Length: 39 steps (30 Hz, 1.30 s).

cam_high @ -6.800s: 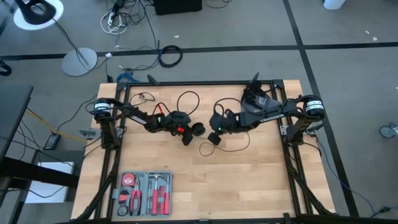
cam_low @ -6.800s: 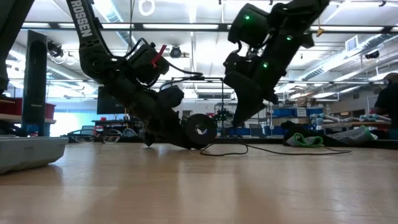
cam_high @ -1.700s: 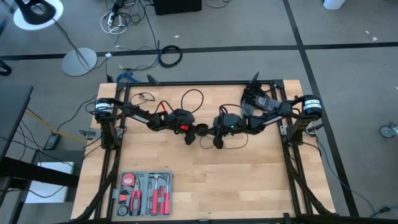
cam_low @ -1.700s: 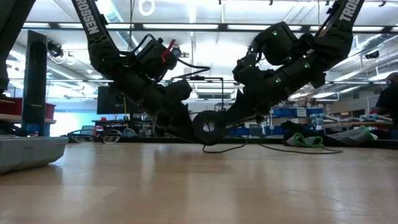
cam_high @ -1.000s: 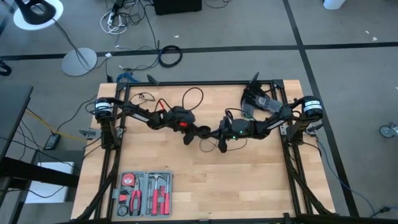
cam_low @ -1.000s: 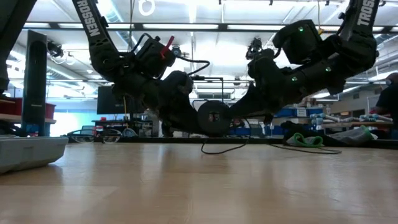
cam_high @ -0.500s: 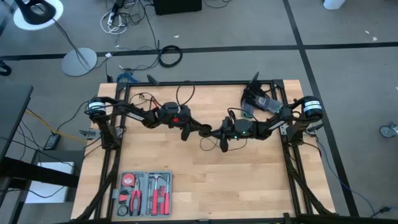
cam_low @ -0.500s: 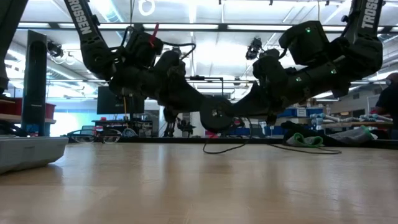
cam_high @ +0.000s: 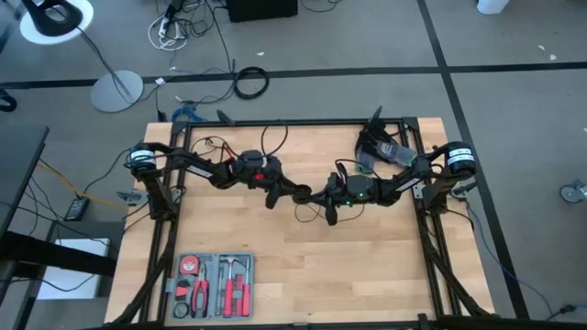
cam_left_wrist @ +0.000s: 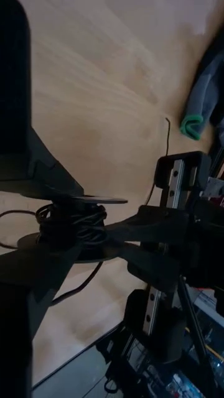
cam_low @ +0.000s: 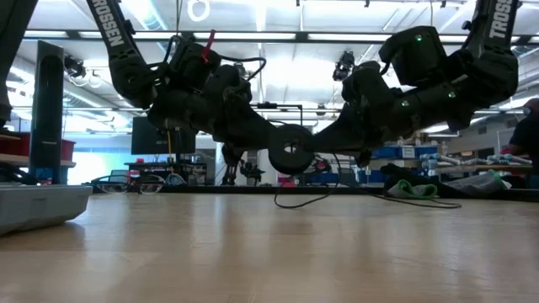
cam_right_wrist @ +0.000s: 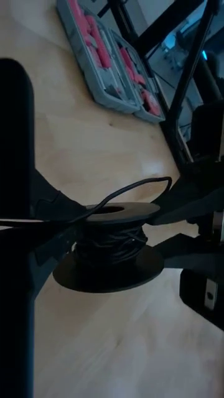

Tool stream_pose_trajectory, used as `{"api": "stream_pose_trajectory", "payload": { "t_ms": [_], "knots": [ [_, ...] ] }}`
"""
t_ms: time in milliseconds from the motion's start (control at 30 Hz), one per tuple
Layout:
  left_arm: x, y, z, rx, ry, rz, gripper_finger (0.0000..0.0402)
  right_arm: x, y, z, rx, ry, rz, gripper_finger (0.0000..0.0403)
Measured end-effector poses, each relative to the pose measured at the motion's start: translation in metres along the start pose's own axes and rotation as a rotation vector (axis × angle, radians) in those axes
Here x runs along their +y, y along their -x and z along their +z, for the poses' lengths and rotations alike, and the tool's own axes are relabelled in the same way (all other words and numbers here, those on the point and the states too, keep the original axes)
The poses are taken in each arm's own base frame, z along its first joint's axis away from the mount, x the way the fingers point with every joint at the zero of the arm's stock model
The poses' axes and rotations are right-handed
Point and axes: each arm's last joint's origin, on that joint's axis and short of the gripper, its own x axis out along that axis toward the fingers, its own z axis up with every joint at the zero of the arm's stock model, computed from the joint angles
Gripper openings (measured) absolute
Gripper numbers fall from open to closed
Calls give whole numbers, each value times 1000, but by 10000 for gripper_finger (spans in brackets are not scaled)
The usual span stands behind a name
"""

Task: Coil cords
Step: Coil the black wire onto the black spool

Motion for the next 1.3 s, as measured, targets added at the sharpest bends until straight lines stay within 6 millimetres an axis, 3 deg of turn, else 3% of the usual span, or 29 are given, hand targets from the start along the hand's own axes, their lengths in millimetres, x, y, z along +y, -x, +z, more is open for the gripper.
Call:
{"api": "stream_pose_trajectory", "payload": {
  "t_ms": [367,700,900,1300],
  "knots": [
    [-2,0,-1,11,0,-26,117,2,-3,4,-4,37,19,0],
    [-1,0,-1,10,-1,-23,68,3,-4,5,-18,43,26,0],
    [-1,0,-2,10,-7,-18,10,3,-4,5,-17,44,28,0],
    [6,1,-9,60,63,99,1,-2,-4,3,-9,-2,-101,32]
  ]
}}
